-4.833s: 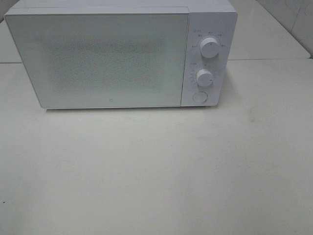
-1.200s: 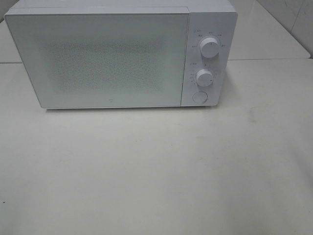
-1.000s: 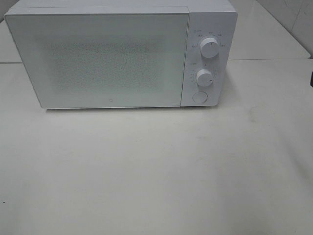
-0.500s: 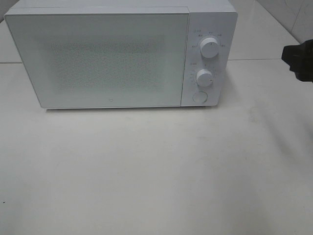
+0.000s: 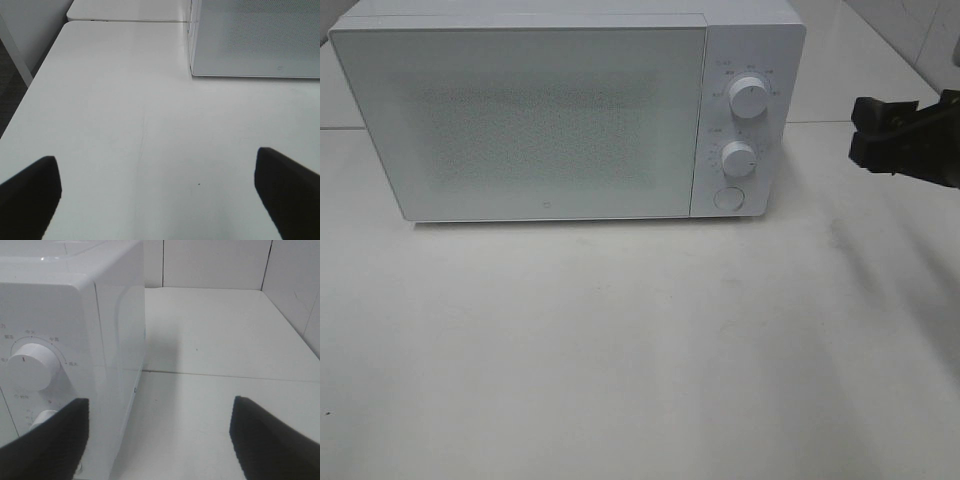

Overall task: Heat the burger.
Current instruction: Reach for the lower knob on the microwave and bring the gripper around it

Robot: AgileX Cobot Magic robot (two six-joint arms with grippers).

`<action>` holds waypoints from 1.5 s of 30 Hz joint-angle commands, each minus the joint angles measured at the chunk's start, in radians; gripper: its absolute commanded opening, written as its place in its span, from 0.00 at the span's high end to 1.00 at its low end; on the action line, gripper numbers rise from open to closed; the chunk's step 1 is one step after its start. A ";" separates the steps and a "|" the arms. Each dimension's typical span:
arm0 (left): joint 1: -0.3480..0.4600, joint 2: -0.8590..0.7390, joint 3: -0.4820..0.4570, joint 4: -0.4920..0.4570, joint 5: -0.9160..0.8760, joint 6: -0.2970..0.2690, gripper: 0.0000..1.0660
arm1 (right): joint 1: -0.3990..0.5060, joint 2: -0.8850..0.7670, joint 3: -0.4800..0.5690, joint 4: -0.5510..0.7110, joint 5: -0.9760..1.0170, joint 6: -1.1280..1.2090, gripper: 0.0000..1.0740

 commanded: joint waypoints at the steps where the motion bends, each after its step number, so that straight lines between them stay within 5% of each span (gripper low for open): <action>1: -0.006 -0.026 0.004 -0.002 -0.007 -0.004 0.06 | 0.059 0.034 0.004 0.098 -0.084 -0.096 0.30; 11: -0.006 -0.026 0.004 -0.002 -0.007 -0.003 0.06 | 0.269 0.180 0.004 0.193 -0.282 -0.120 0.30; 25: -0.006 -0.026 0.004 -0.002 -0.007 0.000 0.06 | 0.428 0.322 -0.001 0.396 -0.446 -0.045 0.30; 45: -0.006 -0.026 0.004 -0.002 -0.007 0.003 0.06 | 0.442 0.477 -0.154 0.460 -0.461 -0.017 0.30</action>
